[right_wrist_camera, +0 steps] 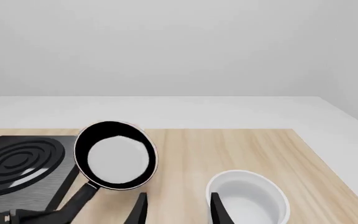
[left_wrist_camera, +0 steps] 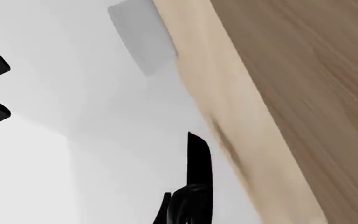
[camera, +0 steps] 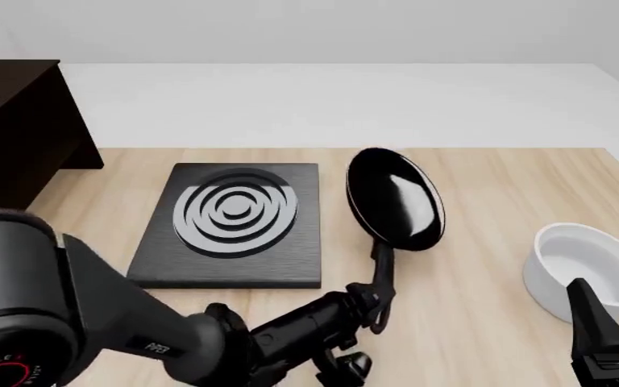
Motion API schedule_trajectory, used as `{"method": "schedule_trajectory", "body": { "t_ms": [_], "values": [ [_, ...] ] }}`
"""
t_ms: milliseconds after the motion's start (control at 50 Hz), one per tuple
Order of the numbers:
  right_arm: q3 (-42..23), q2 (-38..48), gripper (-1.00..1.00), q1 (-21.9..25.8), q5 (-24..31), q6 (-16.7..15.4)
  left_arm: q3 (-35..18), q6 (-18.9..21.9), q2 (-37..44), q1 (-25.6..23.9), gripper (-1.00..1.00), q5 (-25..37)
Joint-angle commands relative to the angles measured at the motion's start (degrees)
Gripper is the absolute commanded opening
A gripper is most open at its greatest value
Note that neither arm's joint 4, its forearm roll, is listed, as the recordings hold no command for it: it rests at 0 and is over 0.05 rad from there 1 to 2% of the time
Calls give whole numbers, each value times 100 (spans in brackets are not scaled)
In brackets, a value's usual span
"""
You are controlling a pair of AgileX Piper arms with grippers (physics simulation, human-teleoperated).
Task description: Put the frying pan under the cabinet shelf.
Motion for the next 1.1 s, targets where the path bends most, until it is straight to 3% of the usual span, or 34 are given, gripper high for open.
{"method": "schedule_trajectory", "body": {
  "t_ms": [20,240,460,700,860,1100],
  "values": [
    [0,0,100,0,0,0,21,371,-820,120,-100,38],
    [0,1,100,-1,0,1,497,371,-1529,111,-100,-224],
    [0,0,100,1,0,0,1799,-122,-2188,-81,-100,-1206],
    [0,-1,100,0,0,-1,2648,-544,-3468,34,-100,-1222],
    [0,1,100,0,0,0,2983,-665,-4091,418,-100,-1222],
    [0,-1,100,0,0,0,3967,-1684,-5291,1200,-100,-1221]
  ]
}}
